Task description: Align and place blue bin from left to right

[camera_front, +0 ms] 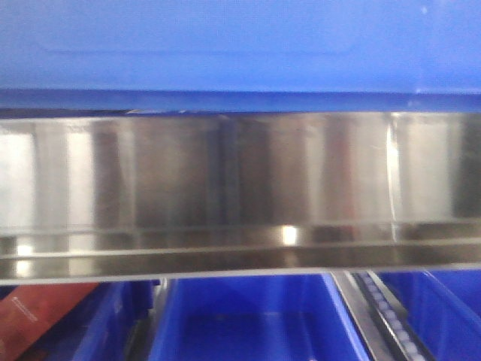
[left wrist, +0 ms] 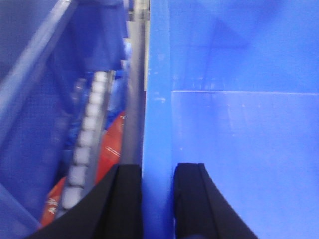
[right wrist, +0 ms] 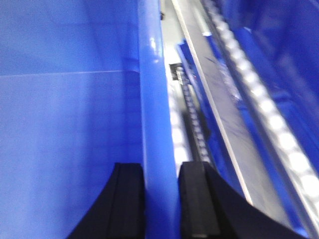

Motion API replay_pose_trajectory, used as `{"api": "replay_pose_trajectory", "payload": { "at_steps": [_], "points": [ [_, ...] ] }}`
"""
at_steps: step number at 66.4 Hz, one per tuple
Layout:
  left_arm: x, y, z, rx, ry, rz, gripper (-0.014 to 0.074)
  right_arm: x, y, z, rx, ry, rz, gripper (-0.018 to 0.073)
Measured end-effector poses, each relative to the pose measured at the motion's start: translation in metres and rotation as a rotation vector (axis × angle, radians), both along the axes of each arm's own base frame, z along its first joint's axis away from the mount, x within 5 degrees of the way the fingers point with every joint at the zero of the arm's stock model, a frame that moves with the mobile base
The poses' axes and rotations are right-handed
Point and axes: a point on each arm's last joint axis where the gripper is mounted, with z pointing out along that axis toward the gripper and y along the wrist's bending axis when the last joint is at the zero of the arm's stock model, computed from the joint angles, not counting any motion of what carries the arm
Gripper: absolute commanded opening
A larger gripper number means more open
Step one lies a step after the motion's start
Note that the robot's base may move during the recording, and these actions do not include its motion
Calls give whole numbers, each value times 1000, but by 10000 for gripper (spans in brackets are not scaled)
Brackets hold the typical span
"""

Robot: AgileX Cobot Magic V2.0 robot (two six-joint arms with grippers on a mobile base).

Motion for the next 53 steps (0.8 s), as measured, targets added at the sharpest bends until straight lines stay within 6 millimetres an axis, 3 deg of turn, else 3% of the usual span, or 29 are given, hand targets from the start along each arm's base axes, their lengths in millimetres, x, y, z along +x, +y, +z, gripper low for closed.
{"api": "replay_pose_trajectory", "payload": {
  "at_steps": [53],
  "points": [
    [0, 0, 0, 1, -1, 0, -111, 0, 0, 0, 0, 0, 0, -70]
  ]
}}
